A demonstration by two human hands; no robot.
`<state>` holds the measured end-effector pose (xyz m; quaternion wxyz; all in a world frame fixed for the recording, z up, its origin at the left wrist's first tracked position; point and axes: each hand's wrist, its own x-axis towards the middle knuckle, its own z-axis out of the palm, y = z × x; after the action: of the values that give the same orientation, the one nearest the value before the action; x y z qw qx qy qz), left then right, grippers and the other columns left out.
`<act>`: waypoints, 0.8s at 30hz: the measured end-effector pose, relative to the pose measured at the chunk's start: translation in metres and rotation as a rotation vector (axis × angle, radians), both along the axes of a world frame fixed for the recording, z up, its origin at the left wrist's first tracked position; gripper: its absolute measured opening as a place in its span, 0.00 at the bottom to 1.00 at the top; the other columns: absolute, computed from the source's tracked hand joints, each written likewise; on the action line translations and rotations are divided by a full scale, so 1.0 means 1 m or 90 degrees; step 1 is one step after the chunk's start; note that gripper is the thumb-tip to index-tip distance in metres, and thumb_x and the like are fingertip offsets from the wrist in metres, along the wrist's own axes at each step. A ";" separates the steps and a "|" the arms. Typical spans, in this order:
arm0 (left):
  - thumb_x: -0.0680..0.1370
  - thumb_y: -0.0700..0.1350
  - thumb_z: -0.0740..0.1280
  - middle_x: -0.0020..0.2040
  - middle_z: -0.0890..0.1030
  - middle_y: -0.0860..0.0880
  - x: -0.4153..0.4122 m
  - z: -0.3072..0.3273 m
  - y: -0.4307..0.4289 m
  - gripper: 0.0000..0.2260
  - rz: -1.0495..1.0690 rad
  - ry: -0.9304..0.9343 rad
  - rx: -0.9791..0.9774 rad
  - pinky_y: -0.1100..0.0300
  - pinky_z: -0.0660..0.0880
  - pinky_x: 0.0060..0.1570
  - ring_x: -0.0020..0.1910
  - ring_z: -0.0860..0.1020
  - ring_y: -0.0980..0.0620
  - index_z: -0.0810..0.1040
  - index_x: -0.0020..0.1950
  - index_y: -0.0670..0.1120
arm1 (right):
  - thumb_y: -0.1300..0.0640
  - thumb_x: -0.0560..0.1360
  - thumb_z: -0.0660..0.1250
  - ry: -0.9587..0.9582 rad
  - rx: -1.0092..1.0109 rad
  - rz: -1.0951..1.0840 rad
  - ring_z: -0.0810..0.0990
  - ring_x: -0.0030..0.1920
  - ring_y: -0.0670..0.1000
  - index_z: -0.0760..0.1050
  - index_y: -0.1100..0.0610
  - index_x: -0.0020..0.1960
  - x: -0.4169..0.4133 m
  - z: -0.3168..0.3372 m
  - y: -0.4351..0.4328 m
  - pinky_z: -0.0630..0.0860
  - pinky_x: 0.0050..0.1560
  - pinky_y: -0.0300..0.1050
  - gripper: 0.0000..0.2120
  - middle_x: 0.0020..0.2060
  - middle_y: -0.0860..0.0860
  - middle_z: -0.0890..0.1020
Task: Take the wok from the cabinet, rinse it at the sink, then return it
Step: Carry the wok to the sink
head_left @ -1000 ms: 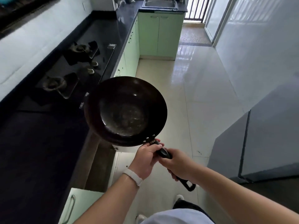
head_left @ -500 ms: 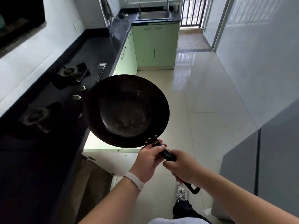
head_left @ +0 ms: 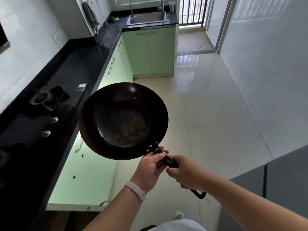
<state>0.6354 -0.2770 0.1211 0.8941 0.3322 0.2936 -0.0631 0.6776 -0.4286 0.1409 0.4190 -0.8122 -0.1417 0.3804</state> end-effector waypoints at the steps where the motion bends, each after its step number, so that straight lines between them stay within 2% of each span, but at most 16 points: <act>1: 0.78 0.31 0.64 0.46 0.82 0.41 0.012 0.001 -0.002 0.08 -0.006 -0.005 -0.004 0.55 0.81 0.45 0.45 0.83 0.44 0.77 0.56 0.38 | 0.57 0.74 0.62 -0.004 -0.005 -0.004 0.73 0.18 0.45 0.74 0.46 0.41 0.011 0.002 -0.003 0.70 0.20 0.38 0.07 0.24 0.48 0.75; 10: 0.78 0.31 0.63 0.45 0.82 0.41 0.131 0.001 0.003 0.07 -0.051 -0.032 -0.012 0.56 0.82 0.42 0.43 0.84 0.44 0.77 0.55 0.37 | 0.56 0.75 0.64 -0.025 -0.015 -0.059 0.75 0.19 0.45 0.75 0.47 0.44 0.114 0.008 0.003 0.72 0.21 0.39 0.05 0.26 0.49 0.76; 17: 0.78 0.31 0.63 0.45 0.82 0.41 0.254 -0.013 0.042 0.07 -0.082 -0.039 -0.029 0.56 0.82 0.42 0.43 0.83 0.44 0.77 0.55 0.37 | 0.56 0.73 0.63 -0.036 -0.045 -0.109 0.75 0.19 0.46 0.75 0.46 0.42 0.227 0.002 0.042 0.73 0.22 0.40 0.05 0.25 0.49 0.76; 24: 0.78 0.29 0.63 0.44 0.82 0.40 0.386 -0.009 0.115 0.07 -0.110 -0.021 -0.021 0.56 0.82 0.40 0.42 0.83 0.43 0.79 0.51 0.36 | 0.56 0.73 0.64 0.001 -0.036 -0.159 0.74 0.20 0.49 0.75 0.55 0.45 0.349 -0.003 0.118 0.72 0.23 0.42 0.03 0.22 0.47 0.74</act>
<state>1.0209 -0.1619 0.1126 0.8954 0.3426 0.2480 -0.1395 1.0265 -0.3108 0.1383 0.4399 -0.8349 -0.0283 0.3296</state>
